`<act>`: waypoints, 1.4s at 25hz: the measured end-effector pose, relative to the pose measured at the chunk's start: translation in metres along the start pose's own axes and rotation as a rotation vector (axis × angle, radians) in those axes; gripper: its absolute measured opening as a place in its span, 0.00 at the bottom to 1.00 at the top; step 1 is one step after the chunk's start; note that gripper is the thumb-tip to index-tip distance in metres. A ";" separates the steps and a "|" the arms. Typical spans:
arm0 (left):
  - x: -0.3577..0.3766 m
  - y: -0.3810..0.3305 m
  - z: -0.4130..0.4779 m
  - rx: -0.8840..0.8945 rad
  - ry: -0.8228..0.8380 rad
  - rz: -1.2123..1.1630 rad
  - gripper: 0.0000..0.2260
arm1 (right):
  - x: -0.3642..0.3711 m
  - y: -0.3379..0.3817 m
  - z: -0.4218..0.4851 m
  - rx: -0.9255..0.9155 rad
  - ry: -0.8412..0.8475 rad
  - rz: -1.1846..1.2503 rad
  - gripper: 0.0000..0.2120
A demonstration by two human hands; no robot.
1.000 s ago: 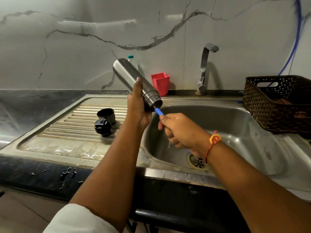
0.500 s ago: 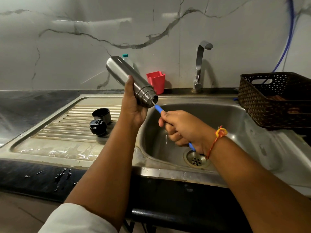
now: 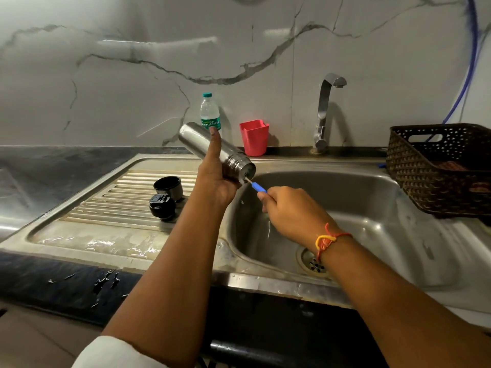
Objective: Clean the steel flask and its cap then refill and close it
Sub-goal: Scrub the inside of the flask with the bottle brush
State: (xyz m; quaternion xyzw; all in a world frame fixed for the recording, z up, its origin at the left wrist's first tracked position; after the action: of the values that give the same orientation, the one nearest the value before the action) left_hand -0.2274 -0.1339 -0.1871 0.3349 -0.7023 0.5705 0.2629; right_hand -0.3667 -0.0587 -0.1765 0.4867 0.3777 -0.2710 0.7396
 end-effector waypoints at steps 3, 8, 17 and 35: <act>-0.003 -0.007 -0.003 0.043 -0.020 -0.029 0.29 | 0.008 0.005 -0.008 0.060 0.097 0.418 0.21; 0.006 -0.028 -0.003 0.104 0.184 -0.221 0.29 | 0.020 0.016 -0.027 0.188 0.360 1.014 0.17; 0.012 -0.017 -0.007 0.108 0.249 -0.159 0.23 | 0.037 0.031 -0.037 0.322 0.529 1.396 0.15; 0.006 0.000 -0.001 0.095 0.067 0.284 0.25 | -0.021 -0.014 0.000 0.090 -0.155 0.033 0.18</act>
State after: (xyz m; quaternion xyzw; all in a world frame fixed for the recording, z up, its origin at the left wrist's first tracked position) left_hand -0.2319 -0.1344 -0.1823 0.2250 -0.7058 0.6453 0.1866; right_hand -0.3891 -0.0633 -0.1662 0.5032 0.2989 -0.3121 0.7484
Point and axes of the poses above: each hand's wrist, its own z-axis towards the middle knuckle, its own x-axis out of the palm, y = z × x, the point moved 10 cm from there along z, towards the middle knuckle, and after that the axes turned 6 degrees about -x, right-handed, at the moved point
